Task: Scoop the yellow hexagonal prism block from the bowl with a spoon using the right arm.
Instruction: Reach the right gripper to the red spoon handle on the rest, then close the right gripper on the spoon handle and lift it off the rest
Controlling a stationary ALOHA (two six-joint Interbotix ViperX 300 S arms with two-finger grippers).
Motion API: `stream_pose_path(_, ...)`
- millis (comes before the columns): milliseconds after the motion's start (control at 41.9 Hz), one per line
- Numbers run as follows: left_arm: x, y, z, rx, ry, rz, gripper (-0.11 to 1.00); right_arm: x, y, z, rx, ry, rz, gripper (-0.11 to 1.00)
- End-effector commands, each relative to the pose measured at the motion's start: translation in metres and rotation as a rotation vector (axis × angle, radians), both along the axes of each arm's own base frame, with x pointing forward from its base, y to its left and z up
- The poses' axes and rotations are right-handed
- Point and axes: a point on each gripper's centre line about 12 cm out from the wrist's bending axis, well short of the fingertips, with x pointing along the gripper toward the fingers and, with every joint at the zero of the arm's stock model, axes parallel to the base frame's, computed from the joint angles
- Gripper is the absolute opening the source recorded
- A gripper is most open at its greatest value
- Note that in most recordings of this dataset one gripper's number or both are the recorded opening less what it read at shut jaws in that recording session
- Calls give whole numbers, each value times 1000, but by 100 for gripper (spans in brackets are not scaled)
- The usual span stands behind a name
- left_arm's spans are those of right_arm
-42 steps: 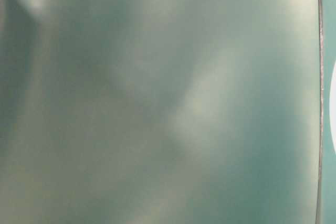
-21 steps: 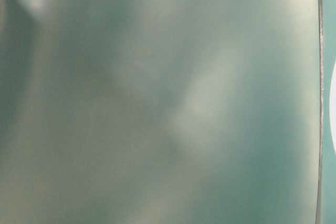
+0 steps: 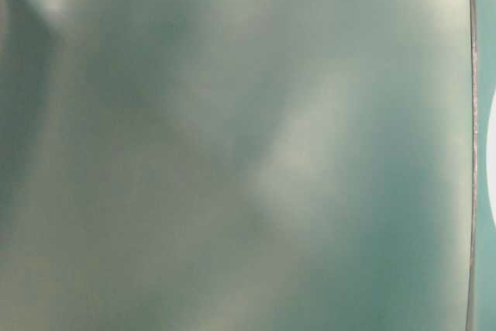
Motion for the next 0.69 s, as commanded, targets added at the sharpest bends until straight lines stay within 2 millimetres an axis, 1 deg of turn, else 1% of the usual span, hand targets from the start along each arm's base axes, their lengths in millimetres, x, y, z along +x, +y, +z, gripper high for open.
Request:
stream_pose_path(0,3,0,5,5,-8,-1,0,-1,7,-3,-3,-17,7,55)
stream_pose_path(262,3,0,3,3,3,1,0,-8,15,-19,-29,26,-9,55)
stream_pose_path(668,3,0,3,3,3,1,0,-12,16,-31,-39,119,-19,55)
